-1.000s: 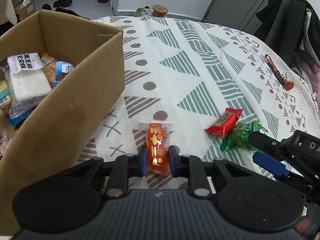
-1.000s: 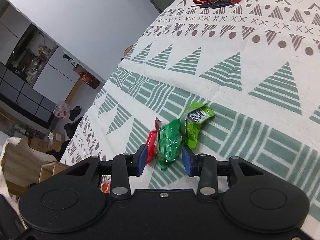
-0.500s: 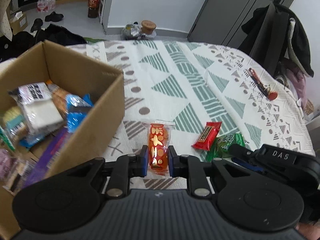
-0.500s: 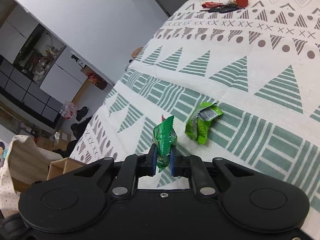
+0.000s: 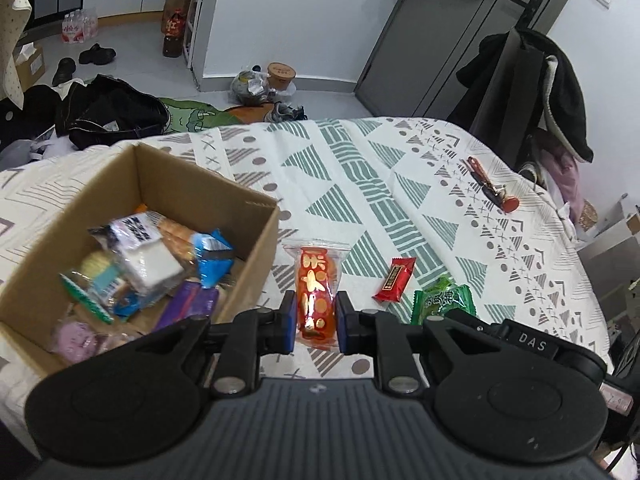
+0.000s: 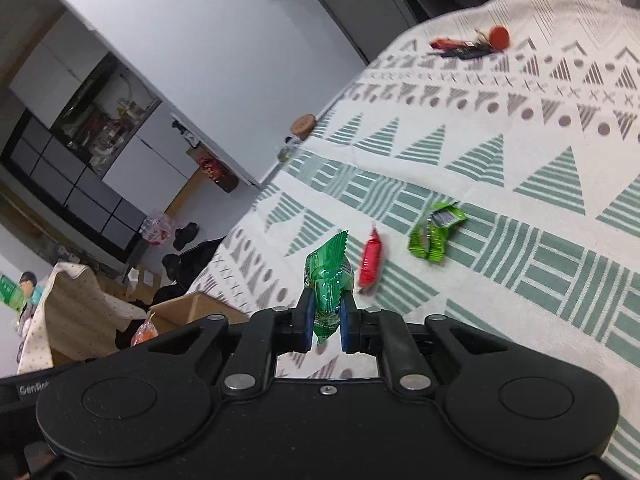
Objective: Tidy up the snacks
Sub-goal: 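Carry the orange and green candies over the box and open both tools, then move both tools back to the red bar and green packet, then grasp the red bar with the left tool while the right tool grasps the green packet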
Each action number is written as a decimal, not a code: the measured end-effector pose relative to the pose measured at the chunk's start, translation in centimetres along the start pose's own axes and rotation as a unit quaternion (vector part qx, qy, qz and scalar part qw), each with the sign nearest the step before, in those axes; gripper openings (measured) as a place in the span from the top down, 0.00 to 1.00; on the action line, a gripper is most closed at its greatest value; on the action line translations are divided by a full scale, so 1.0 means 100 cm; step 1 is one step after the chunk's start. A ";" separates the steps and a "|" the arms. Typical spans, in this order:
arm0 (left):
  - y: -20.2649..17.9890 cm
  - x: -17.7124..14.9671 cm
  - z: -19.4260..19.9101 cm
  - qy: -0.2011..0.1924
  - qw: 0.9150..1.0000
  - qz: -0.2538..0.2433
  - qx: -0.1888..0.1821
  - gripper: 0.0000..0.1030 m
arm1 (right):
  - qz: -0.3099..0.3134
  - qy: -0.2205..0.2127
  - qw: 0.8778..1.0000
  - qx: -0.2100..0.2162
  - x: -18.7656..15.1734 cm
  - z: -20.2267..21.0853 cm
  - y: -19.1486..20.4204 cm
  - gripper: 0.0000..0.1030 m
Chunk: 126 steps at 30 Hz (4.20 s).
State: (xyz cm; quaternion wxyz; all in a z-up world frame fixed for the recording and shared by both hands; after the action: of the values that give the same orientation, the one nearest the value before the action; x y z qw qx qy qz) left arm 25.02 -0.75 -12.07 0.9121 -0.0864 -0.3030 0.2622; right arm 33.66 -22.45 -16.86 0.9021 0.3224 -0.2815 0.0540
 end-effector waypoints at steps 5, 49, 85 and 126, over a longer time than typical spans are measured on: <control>0.009 0.002 0.021 -0.001 1.000 0.000 -0.013 0.82 | 0.014 -0.013 1.000 0.025 -0.010 0.016 0.017 0.88; 0.144 0.030 0.072 0.029 0.997 0.052 -0.045 0.63 | 0.085 0.004 0.994 0.068 -0.059 -0.007 0.177 0.76; 0.059 0.027 0.060 0.009 0.999 -0.023 -0.033 0.12 | 0.054 -0.035 0.997 -0.034 -0.008 0.054 0.048 0.32; -0.077 0.023 -0.099 0.055 0.994 -0.086 -0.032 0.36 | -0.098 -0.006 0.994 -0.043 0.036 -0.047 -0.076 0.45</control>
State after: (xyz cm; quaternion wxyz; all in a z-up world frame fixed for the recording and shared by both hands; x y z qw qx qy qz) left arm 35.76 -6.07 -16.43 0.9434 -0.1039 -0.2669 0.1675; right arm 40.99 -25.90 -22.10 0.9144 0.3095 -0.2562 -0.0488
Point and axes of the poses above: each gripper's, at about its wrist camera, not at the fingertips, and z roughly against the way its jaws point, y to its left, x to its top, the point moved 3 cm from there along -z, roughly the way its jaws point, and after that the axes turned 5 degrees about y, right-handed, at the moved point
